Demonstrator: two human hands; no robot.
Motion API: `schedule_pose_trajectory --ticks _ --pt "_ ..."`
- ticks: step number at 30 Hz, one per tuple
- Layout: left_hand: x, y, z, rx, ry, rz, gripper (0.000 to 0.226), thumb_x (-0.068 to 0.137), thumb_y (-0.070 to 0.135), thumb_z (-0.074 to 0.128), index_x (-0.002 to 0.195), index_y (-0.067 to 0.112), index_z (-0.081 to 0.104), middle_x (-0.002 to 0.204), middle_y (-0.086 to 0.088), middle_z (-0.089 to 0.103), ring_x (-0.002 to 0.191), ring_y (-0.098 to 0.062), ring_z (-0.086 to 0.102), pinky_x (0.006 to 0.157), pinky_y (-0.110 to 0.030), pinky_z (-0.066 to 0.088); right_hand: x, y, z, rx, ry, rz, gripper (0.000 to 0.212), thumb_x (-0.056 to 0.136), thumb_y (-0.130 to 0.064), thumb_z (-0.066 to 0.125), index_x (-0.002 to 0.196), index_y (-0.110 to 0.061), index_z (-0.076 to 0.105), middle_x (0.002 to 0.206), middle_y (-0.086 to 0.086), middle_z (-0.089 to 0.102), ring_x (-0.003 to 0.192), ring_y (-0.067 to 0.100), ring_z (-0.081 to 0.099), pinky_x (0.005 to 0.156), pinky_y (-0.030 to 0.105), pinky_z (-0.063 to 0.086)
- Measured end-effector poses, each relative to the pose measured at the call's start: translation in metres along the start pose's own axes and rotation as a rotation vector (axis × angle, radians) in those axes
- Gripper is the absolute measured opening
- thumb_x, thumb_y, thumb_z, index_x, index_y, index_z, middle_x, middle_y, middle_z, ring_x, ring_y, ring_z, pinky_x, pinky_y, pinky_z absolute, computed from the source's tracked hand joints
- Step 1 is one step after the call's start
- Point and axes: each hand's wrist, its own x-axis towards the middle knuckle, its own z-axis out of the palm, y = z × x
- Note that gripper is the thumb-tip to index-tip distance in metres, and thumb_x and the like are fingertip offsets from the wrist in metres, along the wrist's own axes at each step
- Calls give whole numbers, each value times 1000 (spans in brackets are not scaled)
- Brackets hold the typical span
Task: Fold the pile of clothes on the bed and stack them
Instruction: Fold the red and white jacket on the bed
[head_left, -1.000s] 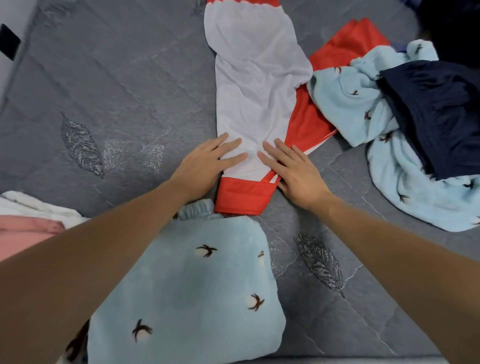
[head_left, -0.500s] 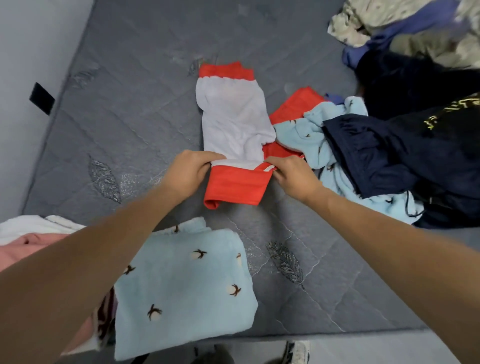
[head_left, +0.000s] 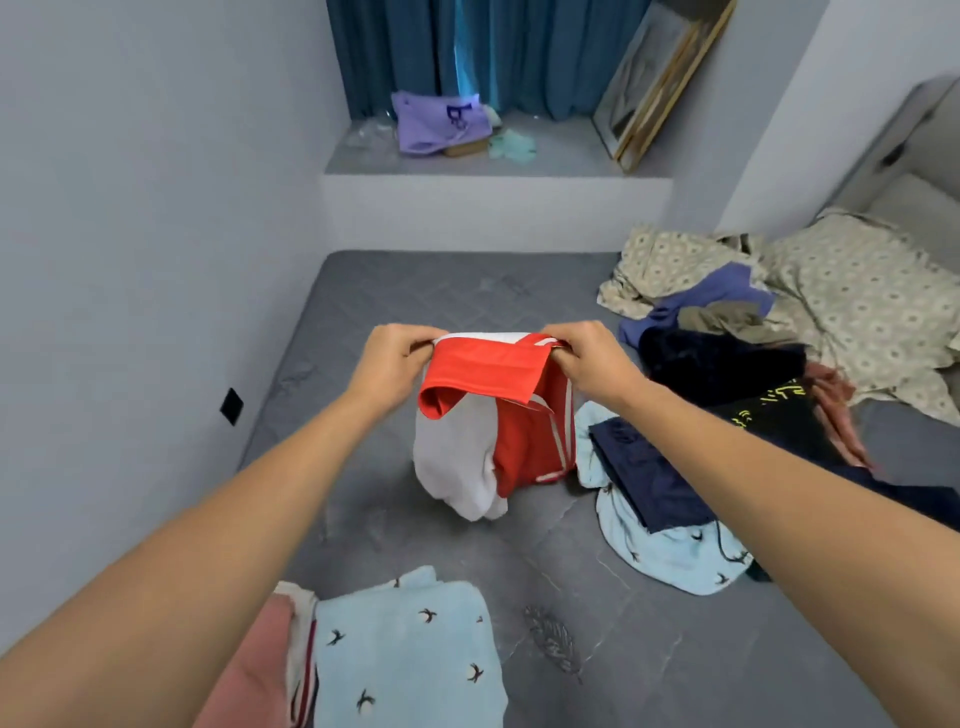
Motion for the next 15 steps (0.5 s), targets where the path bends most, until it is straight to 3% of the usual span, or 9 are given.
schedule_pose_trajectory --ticks 6,10,12,15 --pt "13 83 -57 -10 82 64 31 93 -5 64 111 13 82 101 7 81 94 1 72 88 -39 59 8 -59 -94 -4 52 -60 18 92 0 59 96 -6 75 85 5 75 84 28 66 80 46 52" --pt "19 138 -94 -44 119 90 23 96 2 71 118 1 78 112 -11 78 101 -16 69 93 -53 58 4 -92 -145 55 106 -122 20 94 2 60 102 -2 78 81 -1 73 76 7 58 74 38 48" --pt "16 165 -110 -56 133 134 24 94 2 74 118 -1 77 113 -11 77 99 -12 68 91 -49 60 1 -108 -167 86 128 -152 19 96 2 60 104 1 77 86 7 75 82 3 54 77 38 50" --pt "4 195 -125 -104 152 190 27 88 -2 80 115 0 78 110 -7 77 94 -3 68 88 -37 60 -8 -126 -193 150 151 -201 20 100 -4 61 107 -7 80 90 -10 74 79 -4 57 75 26 50"
